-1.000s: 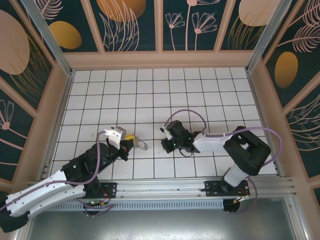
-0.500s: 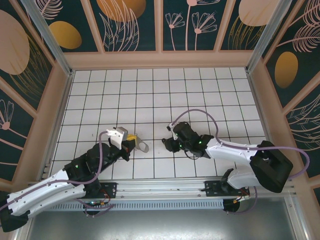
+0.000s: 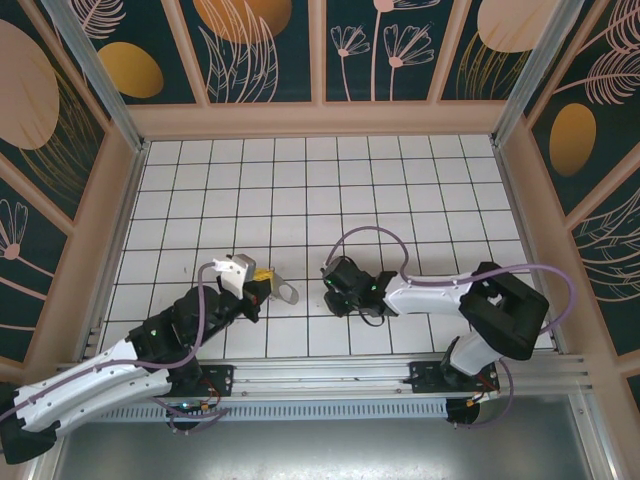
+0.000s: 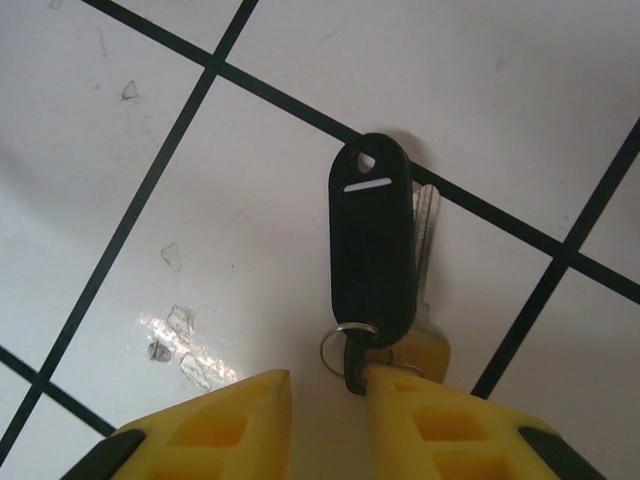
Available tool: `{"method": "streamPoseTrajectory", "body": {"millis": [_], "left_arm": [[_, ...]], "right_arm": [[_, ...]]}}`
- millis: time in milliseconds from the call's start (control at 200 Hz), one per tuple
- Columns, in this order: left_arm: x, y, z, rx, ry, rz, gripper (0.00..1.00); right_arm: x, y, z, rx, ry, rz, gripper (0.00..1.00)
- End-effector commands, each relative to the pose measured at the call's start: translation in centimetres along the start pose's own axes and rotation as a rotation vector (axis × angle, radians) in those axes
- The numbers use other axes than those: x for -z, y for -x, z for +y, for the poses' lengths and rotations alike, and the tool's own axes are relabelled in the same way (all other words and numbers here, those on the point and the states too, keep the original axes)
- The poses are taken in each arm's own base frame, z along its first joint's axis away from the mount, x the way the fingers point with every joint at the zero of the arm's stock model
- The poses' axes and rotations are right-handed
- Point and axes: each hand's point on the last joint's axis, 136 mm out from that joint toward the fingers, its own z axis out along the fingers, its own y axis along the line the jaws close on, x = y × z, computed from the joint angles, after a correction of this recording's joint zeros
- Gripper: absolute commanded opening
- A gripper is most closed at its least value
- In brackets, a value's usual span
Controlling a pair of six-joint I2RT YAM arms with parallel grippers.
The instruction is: Put the keys on the keyring
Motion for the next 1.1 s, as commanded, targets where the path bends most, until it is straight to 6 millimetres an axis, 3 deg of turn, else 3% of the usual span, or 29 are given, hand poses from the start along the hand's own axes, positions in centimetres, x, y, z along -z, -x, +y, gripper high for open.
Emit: {"method": "streamPoseTrajectory", "body": {"millis": [0, 435, 626, 826, 1096], "left_arm": [[0.0, 0.4, 0.1, 0.013, -0.001, -0.031, 0.00], [0.0, 0.2, 0.2, 0.011, -0.001, -0.033, 0.00], [0.0, 0.3, 0.2, 0.007, 0.001, -0.033, 0.00], [0.0, 0.2, 0.2, 0.005, 0.001, -0.034, 0.00], [-0.1, 0.6, -0.1, -0.002, -0.007, -0.036, 0.00]], "right_arm": [[0.0, 0.9, -0.4, 0.010, -0.051, -0.020, 0.26], [-1.3, 1.2, -1.3, 0.011, -0.125, 0.001, 0.25], [-1.2, 1.4, -1.4, -0.004, -0.116, -0.009, 0.13], [-0.2, 1.0, -1.4, -0.026, -0.077, -0.030, 0.00], [2.6, -0.3, -2.1, -0.124, 0.041, -0.103, 0.00]]}}
